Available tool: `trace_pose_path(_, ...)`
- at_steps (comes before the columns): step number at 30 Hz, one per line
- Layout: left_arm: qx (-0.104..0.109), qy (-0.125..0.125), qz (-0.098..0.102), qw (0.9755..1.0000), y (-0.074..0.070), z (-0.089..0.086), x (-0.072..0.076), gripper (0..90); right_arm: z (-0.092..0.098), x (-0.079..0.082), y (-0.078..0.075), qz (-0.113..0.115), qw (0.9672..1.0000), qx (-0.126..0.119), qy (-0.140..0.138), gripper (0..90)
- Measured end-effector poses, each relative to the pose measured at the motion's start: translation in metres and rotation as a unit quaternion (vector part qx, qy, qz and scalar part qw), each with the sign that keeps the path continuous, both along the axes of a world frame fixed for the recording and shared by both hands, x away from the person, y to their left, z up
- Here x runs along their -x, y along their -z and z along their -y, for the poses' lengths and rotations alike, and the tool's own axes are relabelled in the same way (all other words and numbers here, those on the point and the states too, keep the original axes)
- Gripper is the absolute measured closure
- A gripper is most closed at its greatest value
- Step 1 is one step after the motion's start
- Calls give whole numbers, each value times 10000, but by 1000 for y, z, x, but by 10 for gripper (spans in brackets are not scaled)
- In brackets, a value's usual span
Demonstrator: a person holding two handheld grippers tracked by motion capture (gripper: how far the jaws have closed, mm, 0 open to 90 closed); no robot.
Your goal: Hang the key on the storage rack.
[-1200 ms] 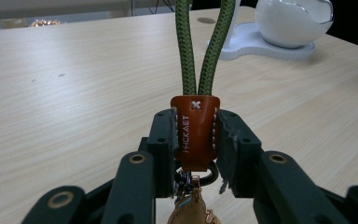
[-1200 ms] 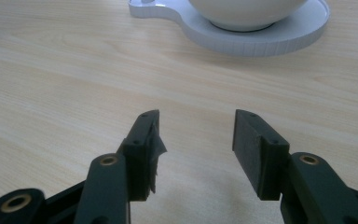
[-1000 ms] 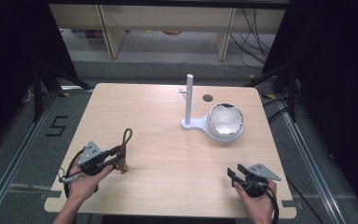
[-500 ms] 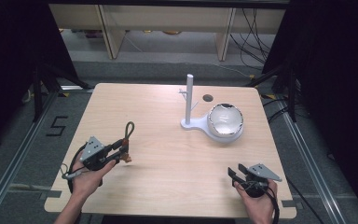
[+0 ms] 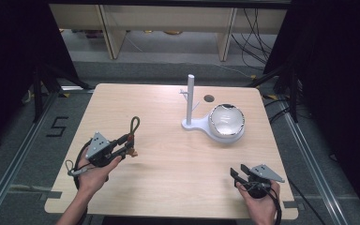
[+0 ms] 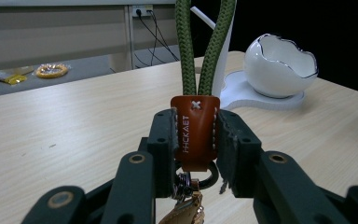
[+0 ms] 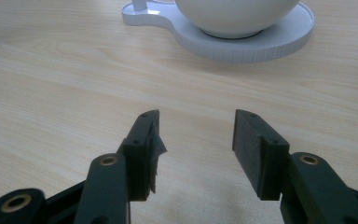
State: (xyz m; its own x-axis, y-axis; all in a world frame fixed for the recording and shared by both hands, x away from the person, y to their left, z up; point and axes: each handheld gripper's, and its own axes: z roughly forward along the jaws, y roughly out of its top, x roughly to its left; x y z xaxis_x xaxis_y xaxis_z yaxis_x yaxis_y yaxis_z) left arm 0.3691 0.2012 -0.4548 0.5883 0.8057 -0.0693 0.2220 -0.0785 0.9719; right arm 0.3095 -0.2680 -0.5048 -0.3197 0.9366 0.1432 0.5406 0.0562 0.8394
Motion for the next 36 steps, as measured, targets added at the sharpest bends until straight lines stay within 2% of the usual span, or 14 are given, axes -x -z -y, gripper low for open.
trace_pose_path(2,-6,1,4,10000,-2,1,-1,680,0,0,0,35,10000,30,-5,521)
trace_pose_path(3,1,12,26,10000,-3,2,-2,680,-1,1,0,-17,10000,-6,27,521)
trace_pose_path(4,-10,8,34,10000,-3,3,-3,679,2,-2,1,140,9997,131,-117,521)
trace_pose_path(5,-8,24,40,10000,-4,3,-4,679,2,-3,2,185,9997,46,-176,521)
trace_pose_path(11,-30,37,14,10000,-4,5,-9,679,2,-3,1,149,9997,115,-132,521)
trace_pose_path(12,26,38,34,10000,-3,6,-10,679,2,-2,1,145,9998,123,-110,521)
trace_pose_path(13,-21,22,5,10000,-3,6,-10,679,2,-3,1,180,9996,156,-117,521)
trace_pose_path(19,-15,32,11,10000,-3,8,-14,679,1,-3,2,191,9997,31,-155,521)
trace_pose_path(23,4,38,28,10000,-6,12,-16,679,1,-3,1,162,9997,122,-157,521)
trace_pose_path(24,-46,54,46,10000,-6,12,-17,679,2,-3,1,163,9997,122,-156,521)
trace_pose_path(26,6,60,55,10000,-7,15,-19,679,1,-3,1,136,9998,77,-159,521)
trace_pose_path(32,-49,103,74,9999,-9,20,-24,679,2,-3,2,151,9997,138,-145,521)
trace_pose_path(33,-51,108,78,9999,-10,21,-24,679,2,-3,2,192,9997,62,-161,521)
trace_pose_path(36,-61,135,89,9999,-11,24,-27,679,2,-2,1,126,9998,72,-153,521)
